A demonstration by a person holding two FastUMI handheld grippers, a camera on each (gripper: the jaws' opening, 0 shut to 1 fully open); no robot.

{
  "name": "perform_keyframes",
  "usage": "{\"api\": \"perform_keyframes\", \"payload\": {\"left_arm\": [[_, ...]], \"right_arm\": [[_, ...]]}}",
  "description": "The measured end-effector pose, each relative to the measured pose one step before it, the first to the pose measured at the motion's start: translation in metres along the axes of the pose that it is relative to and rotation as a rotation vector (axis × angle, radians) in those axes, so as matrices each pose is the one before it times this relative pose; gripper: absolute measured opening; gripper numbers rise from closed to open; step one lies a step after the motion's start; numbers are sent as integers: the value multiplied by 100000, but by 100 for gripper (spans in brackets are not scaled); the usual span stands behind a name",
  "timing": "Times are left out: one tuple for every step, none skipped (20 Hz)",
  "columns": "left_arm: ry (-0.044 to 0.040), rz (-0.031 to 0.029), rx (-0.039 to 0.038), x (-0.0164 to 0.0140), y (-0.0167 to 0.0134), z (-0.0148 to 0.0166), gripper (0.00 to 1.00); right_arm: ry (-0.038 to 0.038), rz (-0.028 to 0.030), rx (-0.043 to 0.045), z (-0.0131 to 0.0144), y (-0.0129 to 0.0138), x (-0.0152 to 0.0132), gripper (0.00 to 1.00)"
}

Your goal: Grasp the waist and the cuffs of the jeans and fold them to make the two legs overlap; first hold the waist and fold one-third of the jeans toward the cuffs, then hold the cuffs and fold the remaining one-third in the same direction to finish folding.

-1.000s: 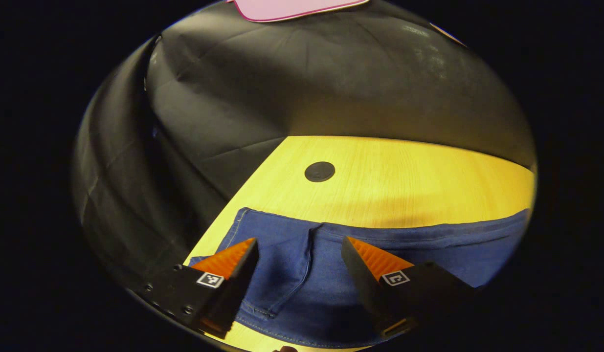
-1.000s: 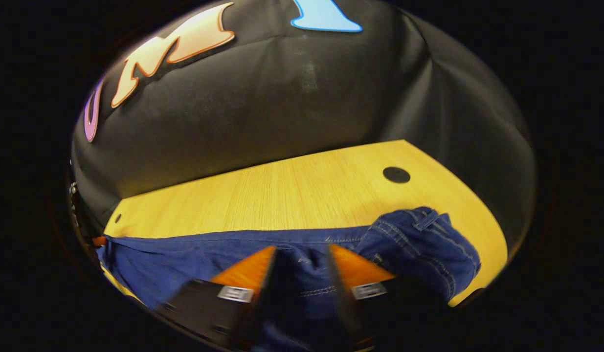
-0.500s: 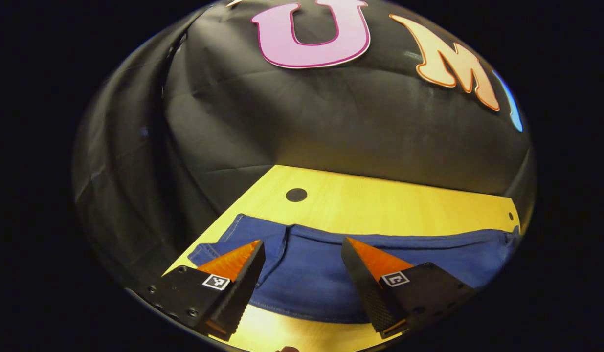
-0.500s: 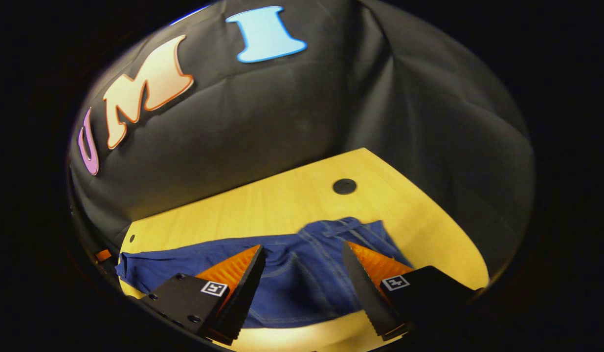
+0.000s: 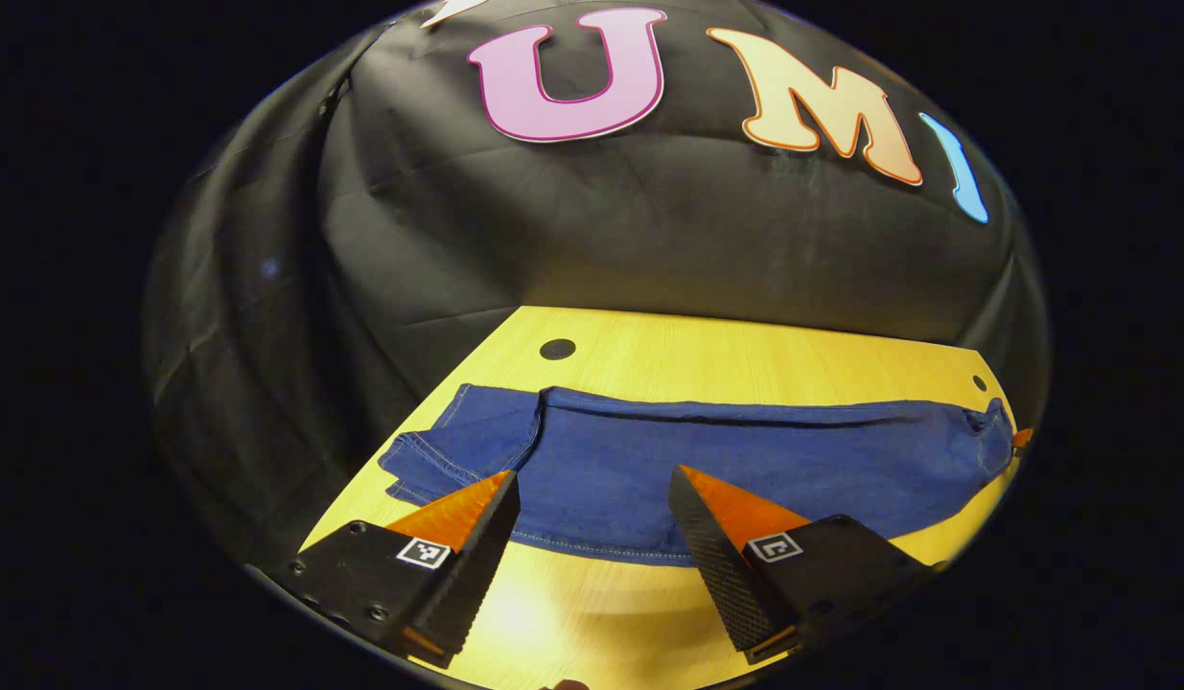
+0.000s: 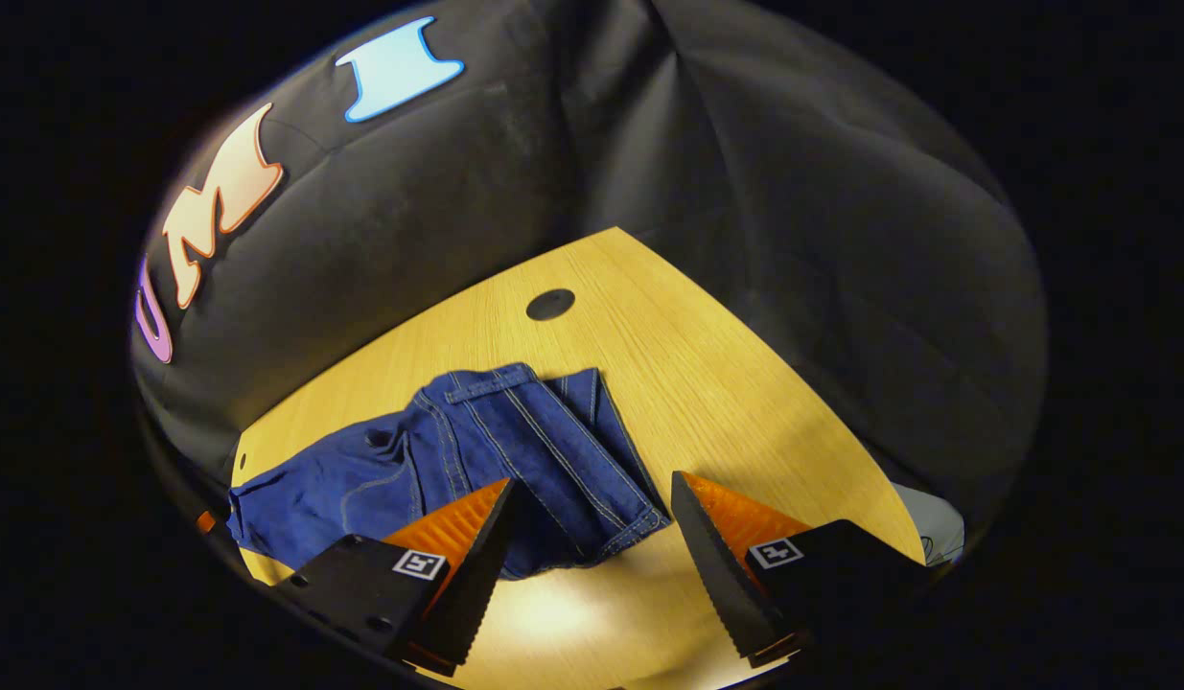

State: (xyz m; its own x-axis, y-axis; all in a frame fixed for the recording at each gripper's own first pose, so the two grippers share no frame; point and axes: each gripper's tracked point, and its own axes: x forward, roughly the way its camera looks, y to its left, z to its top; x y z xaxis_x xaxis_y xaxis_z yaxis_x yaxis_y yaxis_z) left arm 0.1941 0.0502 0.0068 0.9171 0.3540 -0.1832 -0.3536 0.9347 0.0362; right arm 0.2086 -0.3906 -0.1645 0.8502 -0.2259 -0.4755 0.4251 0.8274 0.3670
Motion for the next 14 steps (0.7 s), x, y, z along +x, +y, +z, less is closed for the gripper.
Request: {"api": "perform_keyframes", "payload": {"left_arm": [[-407, 472, 597, -195, 11, 88, 96], [-617, 129, 624, -198, -224, 263, 96], [-616, -80, 363, -235, -149, 247, 96], [-503, -418, 262, -111, -233, 56, 96], [-661, -99, -106, -139, -187, 131, 96], [-216, -228, -588, -159, -203, 60, 96], [219, -133, -946, -206, -143, -82, 96], [160, -265, -961, -265, -250, -237, 96], [282, 69, -644, -170, -104, -156, 96], [632, -48, -595, -205, -31, -304, 96], [490, -372, -471, -288, -83, -274, 96], [100, -276, -449, -355, -144, -291, 96], [38, 47, -330, -561, 32, -68, 96], [175, 373, -202, -394, 156, -320, 96]], "right_arm": [[753, 321, 118, -423, -245, 430, 99], [1416, 129, -498, -407, -87, 170, 94], [-2512, 86, -1696, 353, 33, 10, 94], [309, -99, -1671, -199, 38, 378, 95], [-1091, -100, -1765, -202, 146, -512, 98], [-1051, -312, -1319, -37, 26, 46, 99], [-246, -183, -510, -147, -18, -69, 95], [-1390, -262, 431, 139, -90, 41, 98], [-836, -276, 192, -220, -78, 61, 96], [-748, 873, -466, -54, 79, 67, 98], [835, 2543, 1749, -559, 732, -87, 92], [-2116, -180, -324, 76, 294, -290, 76], [-332, 384, -546, -205, 58, 590, 60], [264, 509, 300, -93, 276, -302, 52]]}}
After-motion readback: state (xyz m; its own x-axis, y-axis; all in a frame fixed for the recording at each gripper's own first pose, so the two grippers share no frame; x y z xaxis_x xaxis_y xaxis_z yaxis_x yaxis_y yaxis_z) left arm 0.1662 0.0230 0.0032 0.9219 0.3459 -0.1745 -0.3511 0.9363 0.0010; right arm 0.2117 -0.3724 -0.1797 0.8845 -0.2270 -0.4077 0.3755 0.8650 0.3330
